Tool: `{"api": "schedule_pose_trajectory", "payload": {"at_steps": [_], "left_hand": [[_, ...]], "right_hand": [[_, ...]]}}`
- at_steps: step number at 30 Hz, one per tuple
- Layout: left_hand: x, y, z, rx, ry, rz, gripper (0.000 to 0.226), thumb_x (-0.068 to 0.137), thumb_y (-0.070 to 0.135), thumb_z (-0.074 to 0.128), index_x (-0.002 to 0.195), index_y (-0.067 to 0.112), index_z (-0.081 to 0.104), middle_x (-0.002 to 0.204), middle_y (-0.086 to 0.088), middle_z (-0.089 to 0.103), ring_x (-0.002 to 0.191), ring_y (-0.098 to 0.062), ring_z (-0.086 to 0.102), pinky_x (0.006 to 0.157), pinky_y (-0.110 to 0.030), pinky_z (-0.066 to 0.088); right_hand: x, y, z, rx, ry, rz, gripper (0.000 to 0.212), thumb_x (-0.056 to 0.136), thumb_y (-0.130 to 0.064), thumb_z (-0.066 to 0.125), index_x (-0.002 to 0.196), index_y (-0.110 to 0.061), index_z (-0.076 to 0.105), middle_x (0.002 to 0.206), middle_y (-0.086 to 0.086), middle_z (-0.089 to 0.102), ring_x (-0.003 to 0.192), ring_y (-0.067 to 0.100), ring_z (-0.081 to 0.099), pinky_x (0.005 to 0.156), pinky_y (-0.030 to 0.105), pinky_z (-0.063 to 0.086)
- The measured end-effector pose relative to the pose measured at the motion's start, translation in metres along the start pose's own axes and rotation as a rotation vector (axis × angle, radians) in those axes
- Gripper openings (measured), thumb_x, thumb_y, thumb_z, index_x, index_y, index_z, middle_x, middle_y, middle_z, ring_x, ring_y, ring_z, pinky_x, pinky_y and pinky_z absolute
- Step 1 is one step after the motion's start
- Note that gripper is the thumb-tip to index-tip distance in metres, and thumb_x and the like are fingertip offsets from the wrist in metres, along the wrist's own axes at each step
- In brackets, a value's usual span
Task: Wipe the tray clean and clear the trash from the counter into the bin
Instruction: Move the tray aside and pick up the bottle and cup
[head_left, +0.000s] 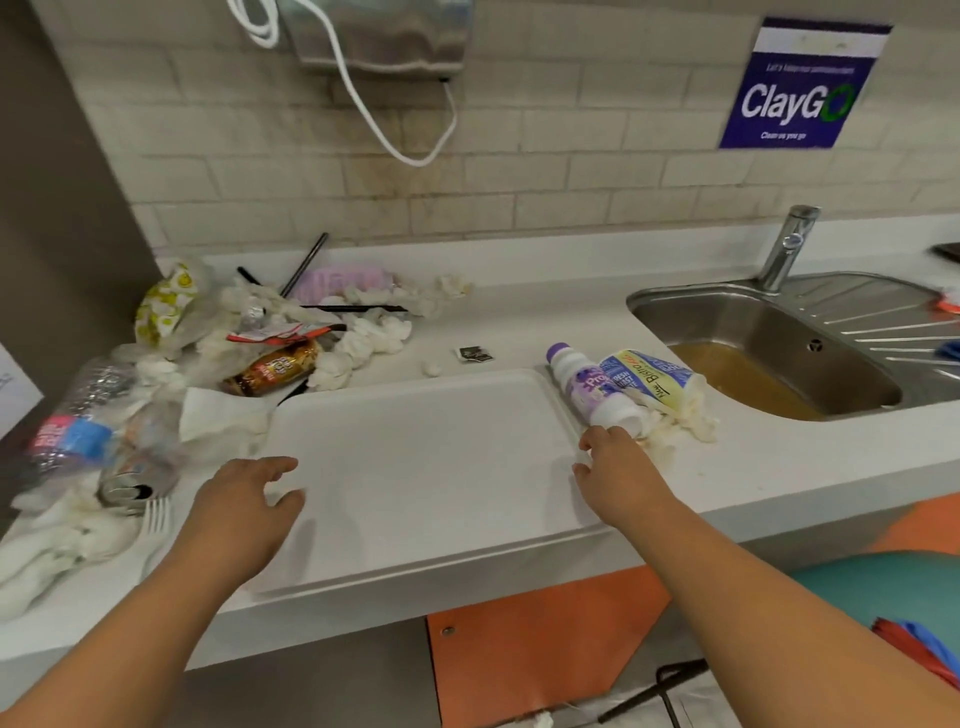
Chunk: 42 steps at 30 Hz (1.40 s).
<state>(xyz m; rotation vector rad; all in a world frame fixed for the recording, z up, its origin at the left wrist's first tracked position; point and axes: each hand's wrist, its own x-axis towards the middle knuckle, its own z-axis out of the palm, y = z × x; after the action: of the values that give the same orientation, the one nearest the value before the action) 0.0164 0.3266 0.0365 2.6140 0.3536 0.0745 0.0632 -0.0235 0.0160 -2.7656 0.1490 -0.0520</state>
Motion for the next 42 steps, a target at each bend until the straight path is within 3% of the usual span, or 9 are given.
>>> {"api": "schedule_pose_trajectory", "payload": {"at_steps": [4, 11, 13, 17, 25, 30, 34, 38, 42], "left_hand": [[0.012, -0.027, -0.004, 0.077, -0.089, -0.175, 0.054, 0.087, 0.020, 0.058, 0.139, 0.013, 0.043, 0.135, -0.016, 0.048, 0.122, -0.032, 0.046, 0.103, -0.039, 0.039], [0.009, -0.038, 0.001, 0.272, -0.235, -0.146, 0.037, 0.084, 0.020, 0.057, 0.120, 0.015, 0.054, 0.113, -0.005, 0.063, 0.101, -0.023, 0.058, 0.071, -0.025, 0.038], [0.008, -0.041, 0.002, 0.252, -0.216, -0.138, 0.037, 0.084, 0.019, 0.057, 0.120, 0.015, 0.055, 0.112, -0.005, 0.065, 0.101, -0.023, 0.059, 0.071, -0.025, 0.038], [0.001, -0.043, -0.003, 0.135, -0.120, -0.119, 0.034, 0.086, 0.010, 0.055, 0.120, 0.010, 0.056, 0.112, -0.009, 0.065, 0.102, -0.027, 0.059, 0.073, -0.027, 0.038], [-0.015, -0.033, -0.026, -0.050, 0.005, -0.063, 0.028, 0.088, 0.002, 0.048, 0.112, 0.005, 0.061, 0.105, -0.015, 0.065, 0.095, -0.034, 0.056, 0.076, -0.034, 0.041], [-0.023, -0.024, -0.037, -0.134, 0.051, -0.036, 0.023, 0.087, 0.003, 0.050, 0.104, 0.011, 0.064, 0.087, -0.004, 0.063, 0.080, -0.027, 0.055, 0.065, -0.032, 0.040], [-0.018, -0.013, -0.046, -0.195, 0.085, 0.011, 0.025, 0.087, 0.004, 0.051, 0.106, 0.014, 0.064, 0.082, 0.002, 0.063, 0.074, -0.020, 0.055, 0.059, -0.027, 0.038], [-0.008, -0.002, -0.052, -0.248, 0.142, 0.089, 0.027, 0.088, 0.004, 0.052, 0.111, 0.011, 0.064, 0.083, 0.002, 0.061, 0.072, -0.017, 0.054, 0.058, -0.026, 0.037], [0.002, 0.010, -0.056, -0.245, 0.189, 0.142, 0.028, 0.090, 0.008, 0.051, 0.115, 0.012, 0.062, 0.086, 0.002, 0.061, 0.073, -0.017, 0.053, 0.059, -0.027, 0.036]], "right_hand": [[0.001, -0.006, 0.001, -0.029, -0.064, 0.068, 0.027, 0.093, -0.015, 0.046, 0.120, -0.008, 0.048, 0.117, 0.015, 0.053, 0.104, 0.032, 0.056, 0.084, 0.037, 0.047], [-0.008, -0.014, -0.006, -0.064, -0.095, 0.195, 0.024, 0.093, -0.006, 0.042, 0.115, -0.002, 0.049, 0.092, 0.014, 0.047, 0.073, 0.027, 0.042, 0.066, 0.032, 0.039], [-0.012, -0.016, -0.008, -0.012, -0.105, 0.243, 0.026, 0.093, -0.006, 0.042, 0.118, -0.002, 0.051, 0.093, 0.015, 0.048, 0.066, 0.024, 0.044, 0.062, 0.028, 0.041], [-0.017, -0.020, -0.010, 0.019, -0.079, 0.250, 0.029, 0.094, -0.004, 0.044, 0.122, -0.005, 0.047, 0.120, 0.013, 0.057, 0.105, 0.025, 0.059, 0.084, 0.027, 0.047], [-0.016, -0.019, -0.038, 0.052, -0.063, 0.295, 0.026, 0.095, -0.013, 0.043, 0.118, -0.003, 0.051, 0.097, 0.010, 0.053, 0.084, 0.023, 0.052, 0.075, 0.033, 0.052], [-0.028, -0.025, -0.069, 0.064, -0.103, 0.306, 0.027, 0.097, -0.011, 0.038, 0.120, -0.003, 0.050, 0.107, 0.013, 0.053, 0.087, 0.024, 0.052, 0.079, 0.036, 0.054], [-0.026, -0.021, -0.087, 0.184, -0.027, 0.354, 0.021, 0.095, -0.016, 0.040, 0.109, -0.008, 0.054, 0.091, 0.008, 0.055, 0.074, 0.026, 0.057, 0.074, 0.041, 0.056], [-0.018, -0.015, -0.093, 0.294, 0.036, 0.354, 0.014, 0.093, -0.010, 0.044, 0.103, -0.003, 0.052, 0.106, 0.026, 0.057, 0.062, 0.021, 0.049, 0.054, 0.033, 0.047], [-0.012, -0.015, -0.094, 0.387, 0.044, 0.425, 0.023, 0.094, -0.007, 0.042, 0.114, -0.017, 0.046, 0.111, 0.014, 0.051, 0.082, 0.029, 0.058, 0.059, 0.038, 0.056]]}}
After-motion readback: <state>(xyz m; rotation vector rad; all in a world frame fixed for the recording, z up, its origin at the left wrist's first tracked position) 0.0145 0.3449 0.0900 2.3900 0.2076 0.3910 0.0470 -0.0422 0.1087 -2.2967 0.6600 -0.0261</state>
